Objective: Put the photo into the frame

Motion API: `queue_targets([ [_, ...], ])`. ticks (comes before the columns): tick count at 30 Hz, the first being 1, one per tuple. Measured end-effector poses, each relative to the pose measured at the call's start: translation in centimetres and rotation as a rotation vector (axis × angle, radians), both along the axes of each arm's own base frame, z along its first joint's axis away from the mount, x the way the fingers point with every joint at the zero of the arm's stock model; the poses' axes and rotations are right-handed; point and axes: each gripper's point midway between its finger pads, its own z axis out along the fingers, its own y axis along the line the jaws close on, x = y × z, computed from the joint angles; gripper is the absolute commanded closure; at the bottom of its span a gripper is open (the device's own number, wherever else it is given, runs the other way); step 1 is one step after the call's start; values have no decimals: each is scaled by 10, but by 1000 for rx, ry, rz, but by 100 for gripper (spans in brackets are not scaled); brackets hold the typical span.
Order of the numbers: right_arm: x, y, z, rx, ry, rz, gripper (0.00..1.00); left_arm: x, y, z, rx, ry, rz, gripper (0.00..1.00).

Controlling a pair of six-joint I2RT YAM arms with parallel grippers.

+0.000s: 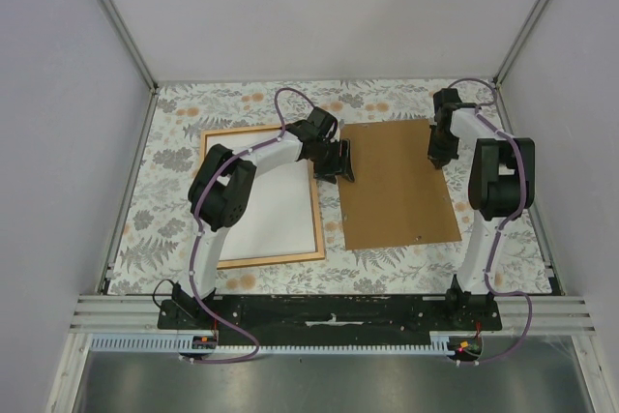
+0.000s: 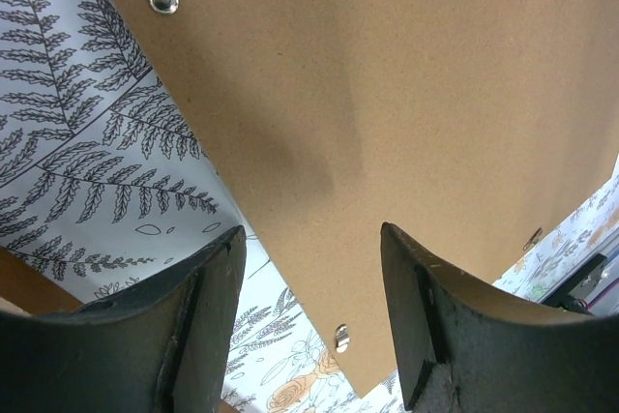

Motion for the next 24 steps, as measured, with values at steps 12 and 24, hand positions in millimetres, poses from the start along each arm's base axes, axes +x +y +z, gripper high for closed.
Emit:
queue_targets([
  [12,-48,10,1,63,4,-23,100,3,8,-1,24,-14,-4,35],
  [24,-89,23,-2,135,-19,-64,100,2,19,-4,65,-55,-54,41],
])
